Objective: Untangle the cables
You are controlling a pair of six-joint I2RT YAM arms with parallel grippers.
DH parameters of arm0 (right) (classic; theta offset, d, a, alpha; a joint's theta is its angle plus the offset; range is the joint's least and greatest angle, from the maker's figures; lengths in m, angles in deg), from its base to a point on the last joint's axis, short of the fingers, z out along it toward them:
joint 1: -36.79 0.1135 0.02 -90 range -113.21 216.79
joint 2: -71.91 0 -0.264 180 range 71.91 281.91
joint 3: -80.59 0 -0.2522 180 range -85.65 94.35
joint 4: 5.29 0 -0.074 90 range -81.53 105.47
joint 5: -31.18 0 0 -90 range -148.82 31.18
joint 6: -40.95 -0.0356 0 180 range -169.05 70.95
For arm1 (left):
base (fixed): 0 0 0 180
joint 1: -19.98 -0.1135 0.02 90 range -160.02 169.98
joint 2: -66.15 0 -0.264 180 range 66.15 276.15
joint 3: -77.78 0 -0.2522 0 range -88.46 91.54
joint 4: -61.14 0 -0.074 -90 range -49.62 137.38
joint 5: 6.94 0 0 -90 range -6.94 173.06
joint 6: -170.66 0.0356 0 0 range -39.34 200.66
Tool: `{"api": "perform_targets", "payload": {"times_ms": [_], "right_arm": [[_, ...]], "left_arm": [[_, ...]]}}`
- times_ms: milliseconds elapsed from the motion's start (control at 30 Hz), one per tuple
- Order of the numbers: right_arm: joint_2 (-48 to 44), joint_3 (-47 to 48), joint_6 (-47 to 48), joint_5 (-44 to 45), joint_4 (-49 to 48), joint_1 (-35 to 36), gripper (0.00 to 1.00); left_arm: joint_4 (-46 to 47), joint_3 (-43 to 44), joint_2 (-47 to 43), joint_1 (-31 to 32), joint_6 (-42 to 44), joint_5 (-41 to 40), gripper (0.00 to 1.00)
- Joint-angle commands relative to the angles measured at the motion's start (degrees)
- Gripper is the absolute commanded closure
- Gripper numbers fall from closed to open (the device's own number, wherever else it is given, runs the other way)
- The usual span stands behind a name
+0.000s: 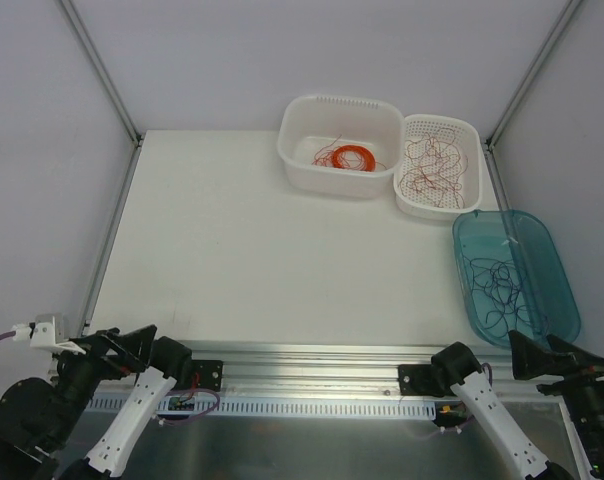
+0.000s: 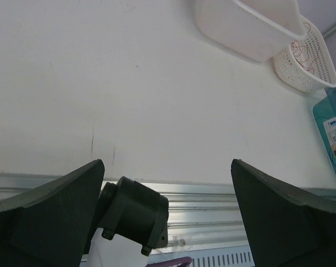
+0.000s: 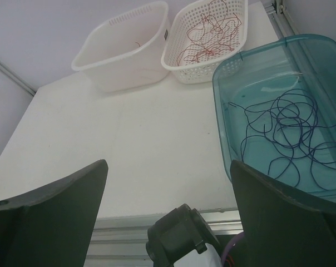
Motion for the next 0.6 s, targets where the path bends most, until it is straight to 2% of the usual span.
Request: {"api": "perform_targets", "payload": {"times_ms": [0, 567], "right_arm": [[-8.6, 1.3, -2.8, 0.5, 8.4, 0.5, 0.03], [-10.6, -1.4, -5.7, -0.1, 9.6, 0.5, 0.03]], "left_arm": [[-3.3, 0.5, -6.8, 0.3, -2.1, 1.2, 0.01], [-4.4, -3.3, -8.4, 0.8, -4.4, 1.3, 0.01]]}}
